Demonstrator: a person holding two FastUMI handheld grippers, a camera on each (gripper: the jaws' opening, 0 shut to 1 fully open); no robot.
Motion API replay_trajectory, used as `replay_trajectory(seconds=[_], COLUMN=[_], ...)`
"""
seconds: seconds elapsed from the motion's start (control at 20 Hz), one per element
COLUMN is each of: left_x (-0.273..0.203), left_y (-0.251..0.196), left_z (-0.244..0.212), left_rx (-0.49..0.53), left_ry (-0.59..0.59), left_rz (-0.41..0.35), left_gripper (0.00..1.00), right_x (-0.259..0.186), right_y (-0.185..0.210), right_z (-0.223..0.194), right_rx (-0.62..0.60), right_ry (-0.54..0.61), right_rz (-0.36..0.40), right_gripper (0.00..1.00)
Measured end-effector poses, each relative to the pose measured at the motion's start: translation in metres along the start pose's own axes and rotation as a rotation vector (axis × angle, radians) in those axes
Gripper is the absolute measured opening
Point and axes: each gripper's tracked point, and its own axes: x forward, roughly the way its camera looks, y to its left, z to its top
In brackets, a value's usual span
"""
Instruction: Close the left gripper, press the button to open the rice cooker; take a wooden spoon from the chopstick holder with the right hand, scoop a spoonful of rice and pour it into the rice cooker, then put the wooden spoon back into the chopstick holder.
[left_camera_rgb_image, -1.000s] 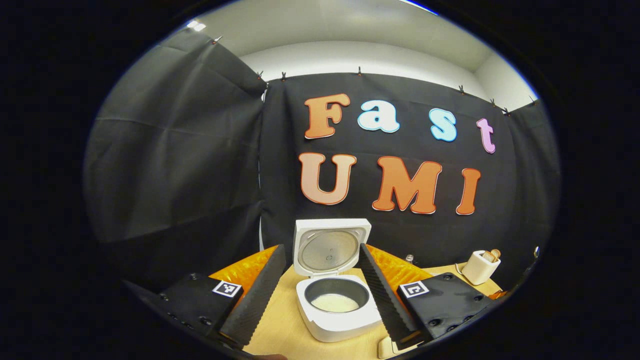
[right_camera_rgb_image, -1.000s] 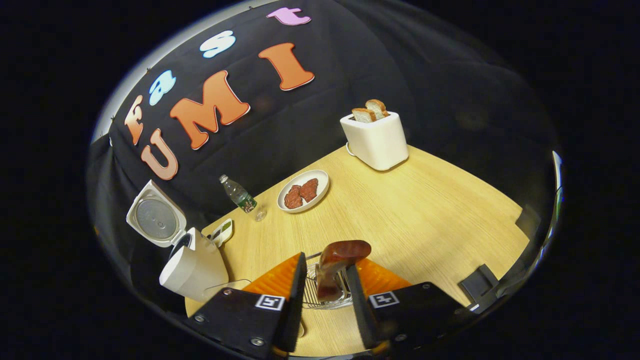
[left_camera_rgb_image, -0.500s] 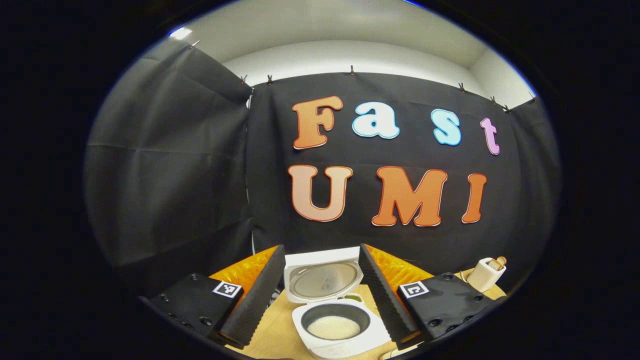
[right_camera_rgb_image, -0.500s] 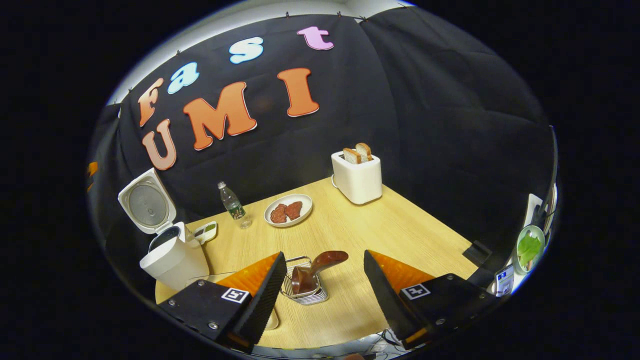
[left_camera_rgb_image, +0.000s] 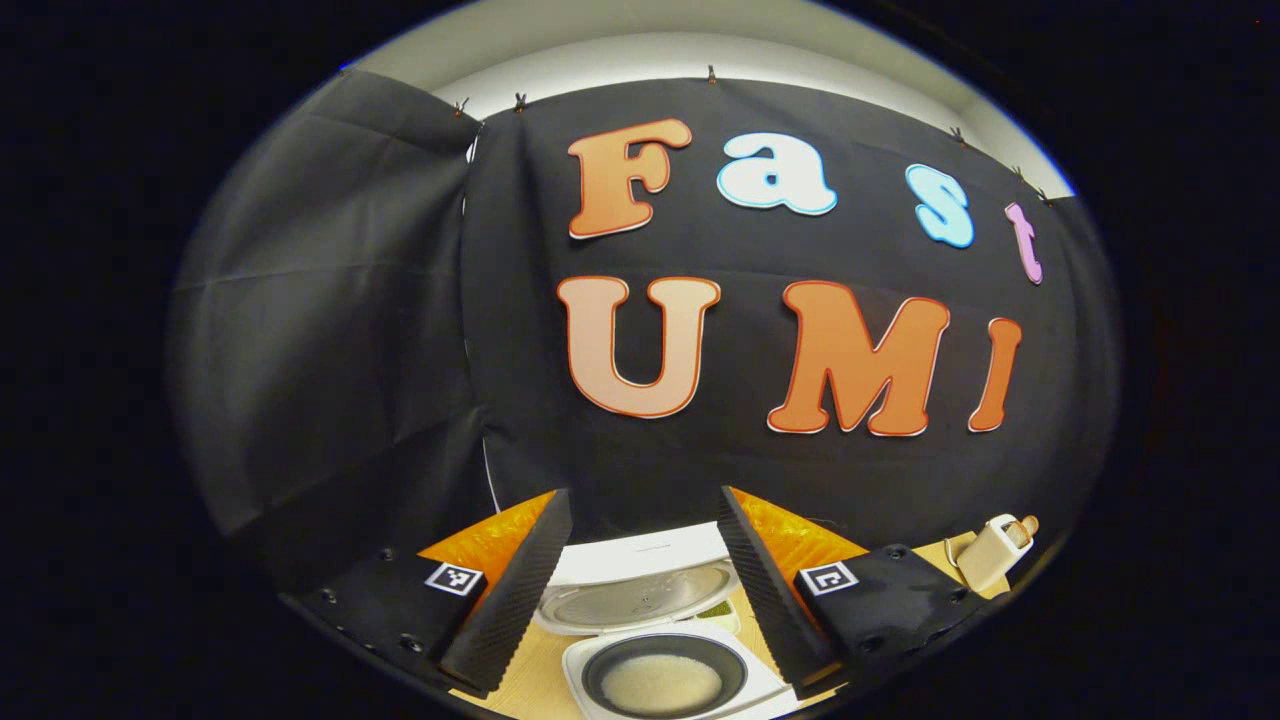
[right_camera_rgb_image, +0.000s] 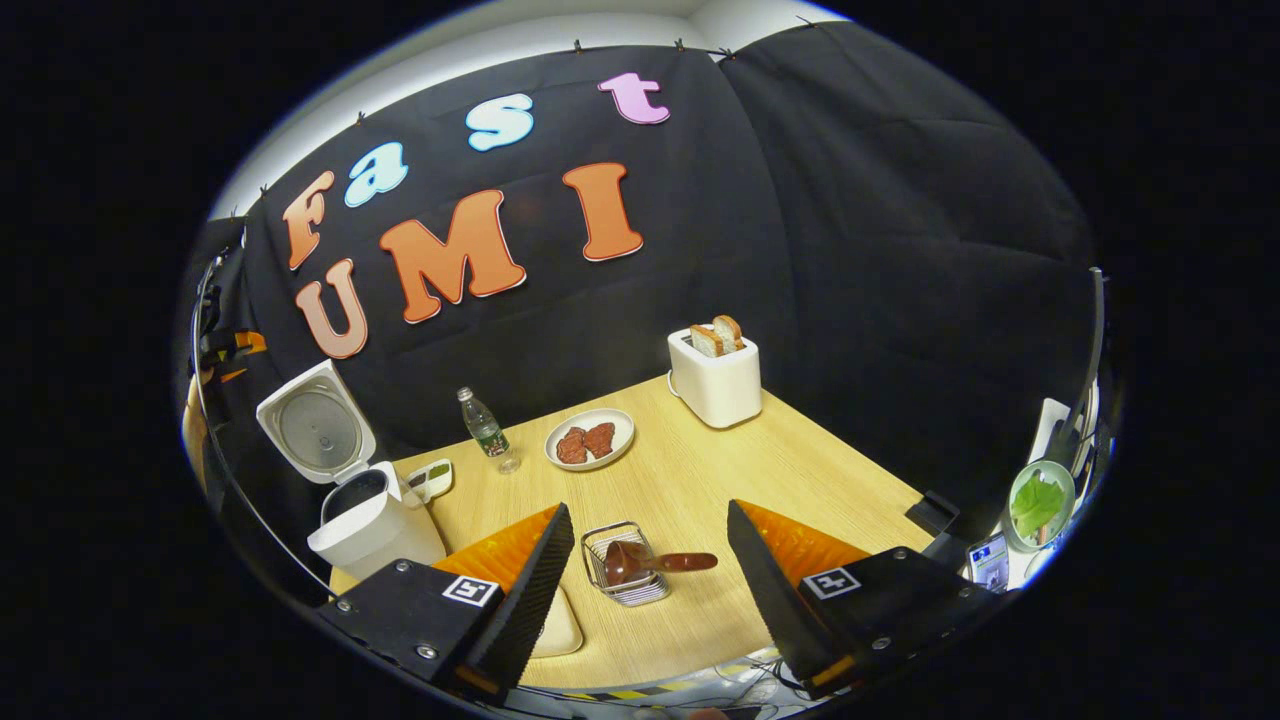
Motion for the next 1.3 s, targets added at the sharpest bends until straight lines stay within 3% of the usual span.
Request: replay_trajectory(seconds=[0.15, 0.55, 0.65, 1.0, 1.3], left_x=[0.038, 0.096, 0.088, 0.041, -0.026], left_y=[0.003, 0.004, 0.003, -0.012, -0.045], left_z=[-0.006, -0.064, -0.067, -0.089, -0.156], left_rx=[0.007, -0.007, -0.054, -0.035, -0.019], left_ry=[0.041, 0.215, 0.208, 0.254, 0.318], left_rz=[0.015, 0.018, 0.011, -0.031, -0.083], left_gripper=[0.99, 0.99, 0.99, 1.00, 0.99], right_x=[-0.006, 0.002, 0.004, 0.011, 0.011], right_y=[0.000, 0.004, 0.008, 0.019, 0.023], right_z=[0.014, 0.032, 0.034, 0.029, 0.015], right_rx=[-0.057, -0.034, -0.015, -0.043, -0.040], right_ry=[-0.027, -0.047, -0.049, -0.040, -0.006], right_rz=[-0.022, -0.023, -0.011, 0.052, 0.109], right_gripper=[0.95, 0.95, 0.95, 0.95, 0.95])
